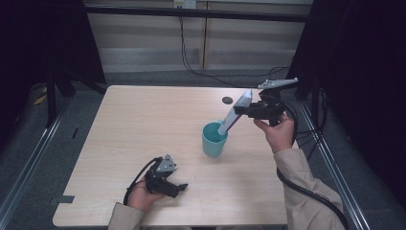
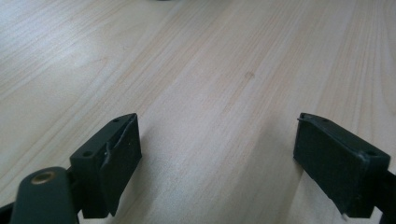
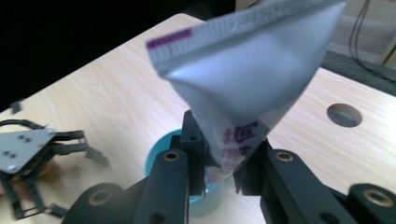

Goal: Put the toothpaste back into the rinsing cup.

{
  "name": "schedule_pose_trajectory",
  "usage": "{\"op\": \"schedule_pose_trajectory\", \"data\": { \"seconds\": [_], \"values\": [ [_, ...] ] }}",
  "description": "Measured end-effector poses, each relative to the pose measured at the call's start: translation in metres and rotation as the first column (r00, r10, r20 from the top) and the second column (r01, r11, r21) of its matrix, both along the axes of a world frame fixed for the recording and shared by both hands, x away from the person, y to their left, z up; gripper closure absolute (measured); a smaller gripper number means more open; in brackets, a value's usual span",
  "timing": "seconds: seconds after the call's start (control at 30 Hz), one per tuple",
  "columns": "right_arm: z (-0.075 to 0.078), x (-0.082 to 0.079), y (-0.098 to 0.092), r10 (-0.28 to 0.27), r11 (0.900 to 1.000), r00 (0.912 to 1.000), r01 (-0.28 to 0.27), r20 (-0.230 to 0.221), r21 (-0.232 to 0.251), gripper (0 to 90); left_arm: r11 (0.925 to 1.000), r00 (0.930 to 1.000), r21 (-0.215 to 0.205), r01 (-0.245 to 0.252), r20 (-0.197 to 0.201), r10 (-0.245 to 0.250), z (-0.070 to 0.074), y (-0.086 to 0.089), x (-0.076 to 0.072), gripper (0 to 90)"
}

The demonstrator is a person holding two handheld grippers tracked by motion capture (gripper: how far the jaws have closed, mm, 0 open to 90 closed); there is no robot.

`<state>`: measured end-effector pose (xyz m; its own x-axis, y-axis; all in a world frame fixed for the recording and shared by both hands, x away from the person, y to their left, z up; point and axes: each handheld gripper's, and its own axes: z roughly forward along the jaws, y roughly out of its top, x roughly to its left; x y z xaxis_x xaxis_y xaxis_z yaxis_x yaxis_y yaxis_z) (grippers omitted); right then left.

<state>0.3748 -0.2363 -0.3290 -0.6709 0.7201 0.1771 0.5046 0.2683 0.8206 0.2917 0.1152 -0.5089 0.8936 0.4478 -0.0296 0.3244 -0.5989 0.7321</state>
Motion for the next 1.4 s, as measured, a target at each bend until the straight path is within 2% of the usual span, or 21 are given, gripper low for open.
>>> {"op": "schedule_pose_trajectory", "data": {
  "seconds": [0.27, 0.63, 0.87, 1.4],
  "values": [
    [-0.007, 0.006, 0.010, -0.009, 1.000, 0.9998, 0.010, 0.019, -0.016, 76.5, 1.0000, 1.0000, -0.002, 0.003, 0.000, -0.003, 0.000, 0.000, 0.000, 14.5],
    [-0.023, 0.010, 0.019, -0.015, 0.999, 0.9999, 0.015, 0.003, -0.040, 76.5, 1.0000, 1.0000, 0.002, 0.009, -0.001, -0.009, 0.000, 0.001, 0.000, 14.6],
    [-0.033, 0.011, 0.026, -0.012, 0.997, 0.9999, 0.013, 0.012, -0.076, 76.4, 1.0000, 1.0000, 0.001, 0.009, -0.003, -0.009, 0.000, 0.001, 0.000, 14.6],
    [-0.054, 0.012, 0.036, 0.002, 0.995, 1.0000, -0.001, 0.002, -0.104, 76.3, 0.9999, 0.9999, -0.004, 0.012, -0.009, -0.012, 0.000, 0.002, 0.000, 14.6]
  ]
}}
